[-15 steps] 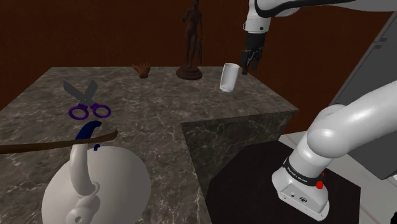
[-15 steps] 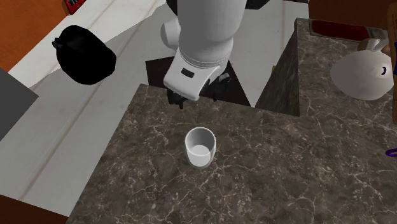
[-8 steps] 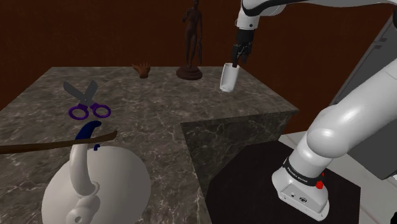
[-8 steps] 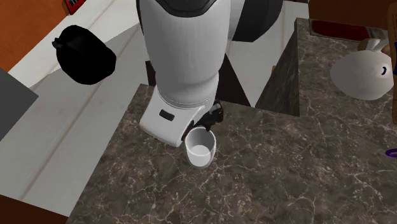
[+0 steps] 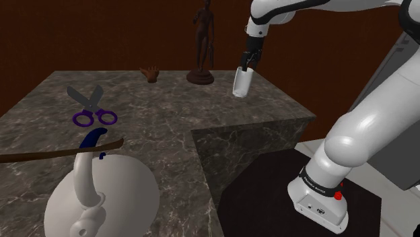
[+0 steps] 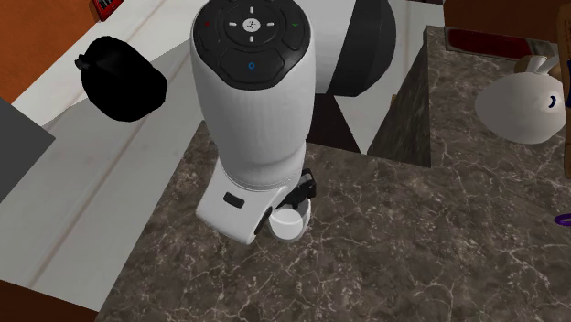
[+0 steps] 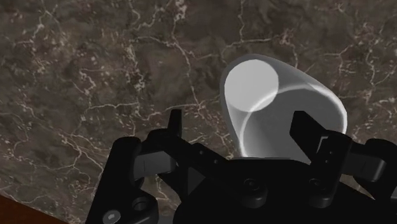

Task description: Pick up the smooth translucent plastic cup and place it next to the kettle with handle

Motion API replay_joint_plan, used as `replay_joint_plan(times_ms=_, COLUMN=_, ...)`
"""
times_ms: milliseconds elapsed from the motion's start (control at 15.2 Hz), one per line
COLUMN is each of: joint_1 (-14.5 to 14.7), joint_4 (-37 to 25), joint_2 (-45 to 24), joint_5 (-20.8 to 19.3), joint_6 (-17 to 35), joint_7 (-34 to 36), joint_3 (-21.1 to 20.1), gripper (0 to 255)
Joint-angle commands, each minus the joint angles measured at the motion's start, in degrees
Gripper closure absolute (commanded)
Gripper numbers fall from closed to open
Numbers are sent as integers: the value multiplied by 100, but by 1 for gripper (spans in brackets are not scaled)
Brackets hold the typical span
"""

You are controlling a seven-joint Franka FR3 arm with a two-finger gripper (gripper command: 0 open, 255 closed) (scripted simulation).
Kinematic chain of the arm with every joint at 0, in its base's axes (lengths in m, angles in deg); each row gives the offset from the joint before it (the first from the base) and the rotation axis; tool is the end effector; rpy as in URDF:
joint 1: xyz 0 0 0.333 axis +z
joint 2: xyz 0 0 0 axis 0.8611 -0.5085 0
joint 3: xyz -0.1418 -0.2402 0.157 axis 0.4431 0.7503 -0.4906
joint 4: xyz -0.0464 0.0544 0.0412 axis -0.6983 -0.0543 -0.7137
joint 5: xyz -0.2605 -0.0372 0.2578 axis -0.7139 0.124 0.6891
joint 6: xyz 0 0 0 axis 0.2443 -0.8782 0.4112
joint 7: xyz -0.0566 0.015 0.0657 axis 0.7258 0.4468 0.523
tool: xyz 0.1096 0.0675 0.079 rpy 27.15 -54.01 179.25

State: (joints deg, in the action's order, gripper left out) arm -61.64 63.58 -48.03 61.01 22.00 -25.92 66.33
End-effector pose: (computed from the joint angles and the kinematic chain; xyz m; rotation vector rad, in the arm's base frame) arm 0.4491 -0.1222 0.4841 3.1146 0.0927 -0.0363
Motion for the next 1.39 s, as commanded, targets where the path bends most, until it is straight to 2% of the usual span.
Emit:
replay_joint_plan(times_ms=0, joint_1=-3, joint_4=166, joint_2=-32, joint_5=1, joint_6=201, joint_7=1, joint_3=9, gripper=0)
replay_joint_plan(times_ms=528, joint_1=-3, joint_4=165, joint_2=-33, joint_5=1, joint_6=200, joint_7=0, joint_3=9, gripper=0)
replay_joint_plan(times_ms=594, joint_1=-3, joint_4=165, joint_2=-33, joint_5=1, joint_6=200, joint_7=0, joint_3=9, gripper=255)
replay_joint_plan(times_ms=1188, joint_1=-3, joint_4=166, joint_2=-32, joint_5=1, joint_6=201, joint_7=1, joint_3=9, gripper=255)
replay_joint_plan(times_ms=1320, joint_1=0, joint_4=33, joint_2=-10, joint_5=1, joint_6=47, joint_7=-2, joint_3=3, gripper=255)
